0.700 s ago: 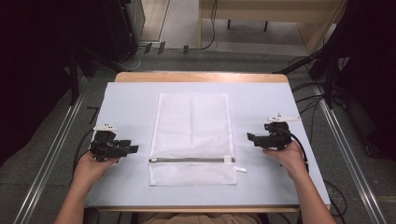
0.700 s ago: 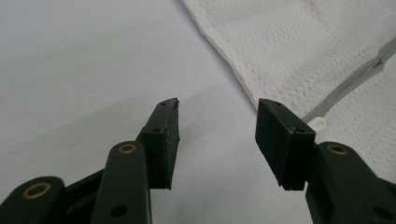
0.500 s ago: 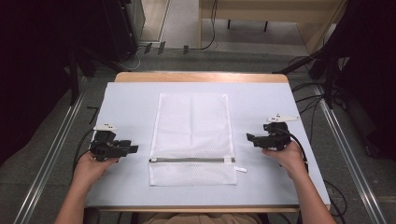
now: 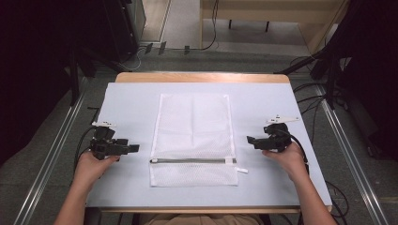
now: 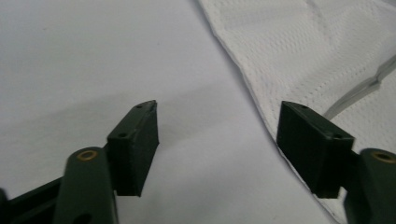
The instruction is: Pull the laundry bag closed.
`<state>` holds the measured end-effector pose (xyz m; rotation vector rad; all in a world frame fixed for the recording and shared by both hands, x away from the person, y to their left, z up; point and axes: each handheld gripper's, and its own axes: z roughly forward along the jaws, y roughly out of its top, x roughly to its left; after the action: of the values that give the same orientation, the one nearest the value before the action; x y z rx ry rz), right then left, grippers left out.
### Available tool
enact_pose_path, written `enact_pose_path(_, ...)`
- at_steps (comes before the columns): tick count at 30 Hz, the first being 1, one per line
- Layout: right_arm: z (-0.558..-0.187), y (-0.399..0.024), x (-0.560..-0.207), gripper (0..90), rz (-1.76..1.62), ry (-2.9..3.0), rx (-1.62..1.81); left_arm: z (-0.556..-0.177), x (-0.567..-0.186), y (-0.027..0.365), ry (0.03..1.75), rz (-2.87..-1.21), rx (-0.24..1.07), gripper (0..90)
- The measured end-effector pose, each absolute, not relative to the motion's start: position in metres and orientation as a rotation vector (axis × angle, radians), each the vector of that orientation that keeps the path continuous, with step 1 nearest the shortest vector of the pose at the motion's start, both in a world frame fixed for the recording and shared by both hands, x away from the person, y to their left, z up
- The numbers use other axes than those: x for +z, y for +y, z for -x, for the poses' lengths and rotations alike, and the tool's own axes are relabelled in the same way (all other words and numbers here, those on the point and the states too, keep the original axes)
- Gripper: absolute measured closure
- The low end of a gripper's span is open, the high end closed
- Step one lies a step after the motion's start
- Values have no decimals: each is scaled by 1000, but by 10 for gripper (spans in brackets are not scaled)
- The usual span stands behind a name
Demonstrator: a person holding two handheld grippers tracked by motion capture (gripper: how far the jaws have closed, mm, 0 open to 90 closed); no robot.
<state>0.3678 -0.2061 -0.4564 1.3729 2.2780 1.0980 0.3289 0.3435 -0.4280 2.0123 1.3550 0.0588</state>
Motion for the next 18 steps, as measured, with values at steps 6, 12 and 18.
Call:
enact_pose_path(6,-366,-205,-455,160,-1357,2281,1098,-329,-425,345,1320,-1993,63,222)
enact_pose_path(12,-364,-204,-455,191,-1358,2288,1084,-329,-424,343,1314,-2003,52,308)
enact_pose_path(18,-364,-204,-455,201,-1375,2287,1078,-329,-423,344,1337,-1996,22,356)
